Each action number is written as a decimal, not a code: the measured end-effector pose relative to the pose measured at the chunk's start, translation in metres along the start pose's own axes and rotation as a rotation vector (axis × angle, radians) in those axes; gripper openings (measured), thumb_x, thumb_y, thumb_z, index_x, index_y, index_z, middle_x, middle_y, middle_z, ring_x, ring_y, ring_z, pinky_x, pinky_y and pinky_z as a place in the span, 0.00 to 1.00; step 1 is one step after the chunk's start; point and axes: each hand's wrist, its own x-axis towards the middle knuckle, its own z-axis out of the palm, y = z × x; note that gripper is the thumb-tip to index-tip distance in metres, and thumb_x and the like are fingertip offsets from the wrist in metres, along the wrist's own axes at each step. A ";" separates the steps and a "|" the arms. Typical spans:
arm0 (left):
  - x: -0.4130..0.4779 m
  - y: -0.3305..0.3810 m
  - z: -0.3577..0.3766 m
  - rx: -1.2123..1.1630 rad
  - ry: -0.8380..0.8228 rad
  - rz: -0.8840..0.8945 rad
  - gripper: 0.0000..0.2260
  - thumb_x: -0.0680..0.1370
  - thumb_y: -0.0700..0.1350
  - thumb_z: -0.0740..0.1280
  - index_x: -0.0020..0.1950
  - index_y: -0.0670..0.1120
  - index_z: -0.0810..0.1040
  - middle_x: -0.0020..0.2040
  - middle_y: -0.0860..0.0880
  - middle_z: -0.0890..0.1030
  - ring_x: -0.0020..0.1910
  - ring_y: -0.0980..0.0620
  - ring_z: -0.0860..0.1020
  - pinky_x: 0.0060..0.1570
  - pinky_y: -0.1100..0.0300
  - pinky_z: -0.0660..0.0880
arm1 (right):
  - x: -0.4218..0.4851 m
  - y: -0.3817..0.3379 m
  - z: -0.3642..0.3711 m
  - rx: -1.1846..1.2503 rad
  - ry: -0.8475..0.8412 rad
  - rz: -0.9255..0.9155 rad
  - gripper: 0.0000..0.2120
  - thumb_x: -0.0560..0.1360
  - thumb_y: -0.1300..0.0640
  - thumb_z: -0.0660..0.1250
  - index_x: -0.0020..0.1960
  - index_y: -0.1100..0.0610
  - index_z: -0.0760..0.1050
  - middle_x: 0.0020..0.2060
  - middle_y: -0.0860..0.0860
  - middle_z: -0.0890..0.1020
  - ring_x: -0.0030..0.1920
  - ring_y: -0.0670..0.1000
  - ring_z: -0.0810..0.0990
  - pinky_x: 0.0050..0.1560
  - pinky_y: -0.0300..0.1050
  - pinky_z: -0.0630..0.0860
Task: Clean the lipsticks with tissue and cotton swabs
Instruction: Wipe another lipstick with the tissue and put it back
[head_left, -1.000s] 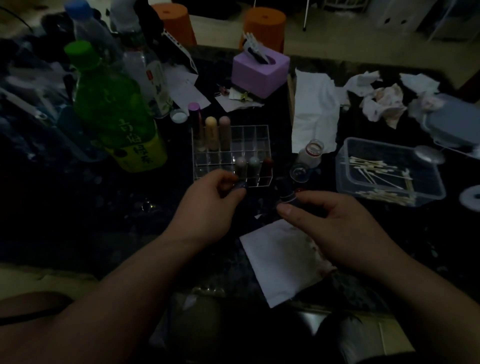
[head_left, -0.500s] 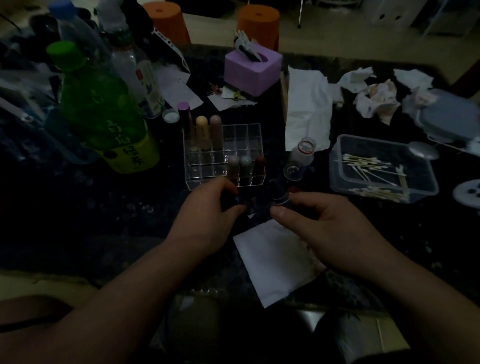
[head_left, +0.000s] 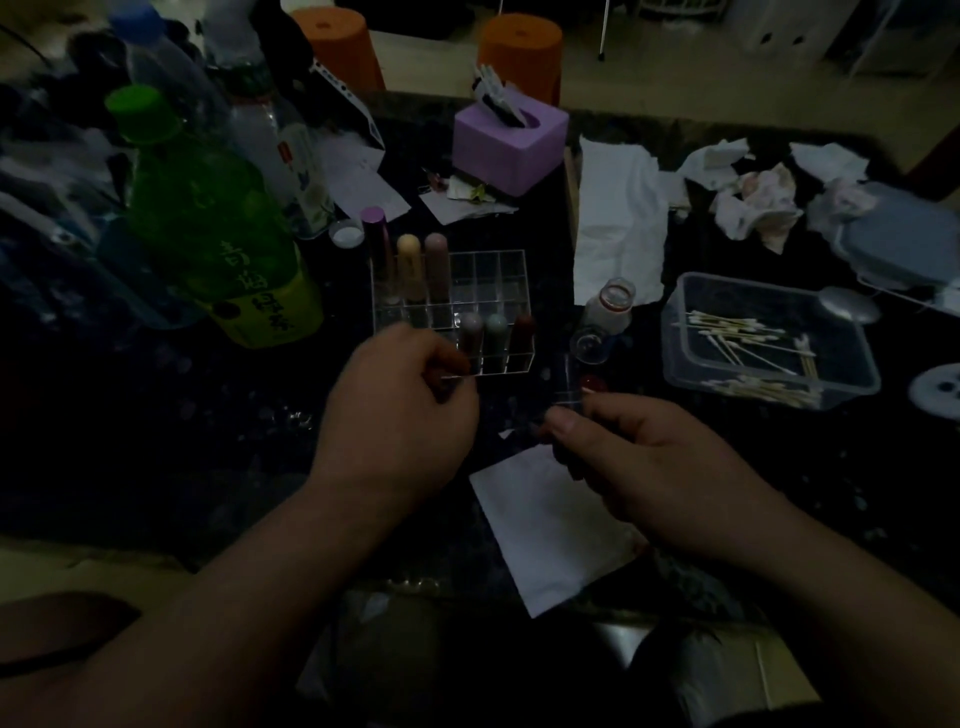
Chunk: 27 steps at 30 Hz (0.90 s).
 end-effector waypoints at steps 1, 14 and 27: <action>-0.001 0.006 -0.006 -0.119 0.028 -0.014 0.04 0.75 0.46 0.73 0.42 0.54 0.80 0.39 0.54 0.80 0.38 0.57 0.79 0.37 0.66 0.76 | -0.001 0.000 0.001 -0.026 0.014 -0.025 0.20 0.75 0.41 0.64 0.40 0.57 0.79 0.31 0.49 0.79 0.28 0.43 0.73 0.31 0.38 0.68; -0.011 0.020 -0.010 -0.741 -0.356 -0.297 0.08 0.68 0.45 0.78 0.47 0.49 0.86 0.43 0.49 0.87 0.44 0.53 0.85 0.45 0.62 0.81 | 0.004 0.008 0.019 -0.244 0.123 -0.264 0.11 0.75 0.42 0.67 0.51 0.46 0.82 0.43 0.43 0.84 0.46 0.44 0.82 0.46 0.51 0.79; -0.013 0.021 -0.013 -0.737 -0.302 -0.163 0.05 0.72 0.45 0.75 0.47 0.49 0.87 0.44 0.50 0.87 0.46 0.52 0.86 0.50 0.54 0.81 | 0.002 0.004 0.011 -0.383 0.183 -0.415 0.13 0.75 0.42 0.65 0.48 0.49 0.82 0.39 0.41 0.79 0.43 0.44 0.78 0.40 0.32 0.70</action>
